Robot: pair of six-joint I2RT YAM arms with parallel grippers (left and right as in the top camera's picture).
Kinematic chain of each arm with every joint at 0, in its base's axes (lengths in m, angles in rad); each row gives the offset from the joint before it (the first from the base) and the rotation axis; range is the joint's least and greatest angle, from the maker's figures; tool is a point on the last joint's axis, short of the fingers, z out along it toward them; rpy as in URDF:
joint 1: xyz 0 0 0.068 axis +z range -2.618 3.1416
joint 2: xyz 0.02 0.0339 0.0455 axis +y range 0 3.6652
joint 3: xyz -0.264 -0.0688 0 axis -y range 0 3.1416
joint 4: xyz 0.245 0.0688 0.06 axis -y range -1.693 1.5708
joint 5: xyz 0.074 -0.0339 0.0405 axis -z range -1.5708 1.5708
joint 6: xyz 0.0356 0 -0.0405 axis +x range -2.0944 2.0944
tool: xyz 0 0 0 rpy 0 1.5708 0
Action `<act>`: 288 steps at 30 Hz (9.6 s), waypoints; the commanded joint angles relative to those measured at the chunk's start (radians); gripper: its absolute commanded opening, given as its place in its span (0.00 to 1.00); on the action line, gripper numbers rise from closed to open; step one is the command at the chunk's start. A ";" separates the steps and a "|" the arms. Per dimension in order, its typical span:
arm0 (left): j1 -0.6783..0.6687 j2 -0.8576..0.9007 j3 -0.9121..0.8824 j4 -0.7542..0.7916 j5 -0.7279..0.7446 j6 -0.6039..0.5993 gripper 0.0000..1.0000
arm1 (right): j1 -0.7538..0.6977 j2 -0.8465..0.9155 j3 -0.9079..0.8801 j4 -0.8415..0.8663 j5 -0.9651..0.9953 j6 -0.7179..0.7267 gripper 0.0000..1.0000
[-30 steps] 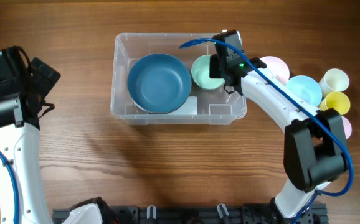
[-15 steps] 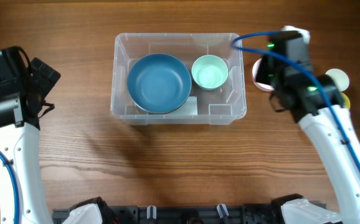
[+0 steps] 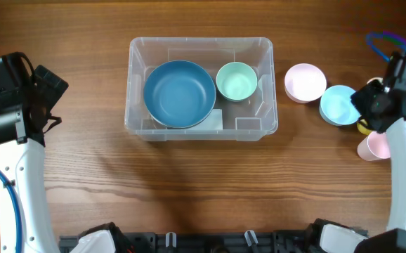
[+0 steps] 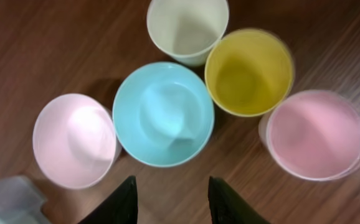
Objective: Pack container
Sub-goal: 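Move the right gripper back to the light blue bowl and grasp its rim, then lift the light blue bowl and stack it into the mint bowl, then reach the right gripper to the pink bowl and grasp its rim, then place the pink bowl onto the stacked bowls in the container, then move the right gripper to the pink cup and grasp it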
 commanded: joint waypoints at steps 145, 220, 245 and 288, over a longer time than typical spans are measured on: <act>0.004 0.004 0.008 -0.001 0.005 0.005 1.00 | 0.639 0.422 0.246 0.286 0.018 -0.580 0.04; 0.004 0.004 0.008 -0.001 0.005 0.005 1.00 | 0.141 0.601 0.266 0.055 -0.185 -0.303 0.08; 0.004 0.004 0.008 -0.001 0.005 0.005 1.00 | 0.487 0.044 0.274 0.095 -0.163 -0.568 0.04; 0.004 0.004 0.008 -0.001 0.005 0.005 1.00 | -0.029 -0.014 0.254 -0.349 0.043 -0.274 0.42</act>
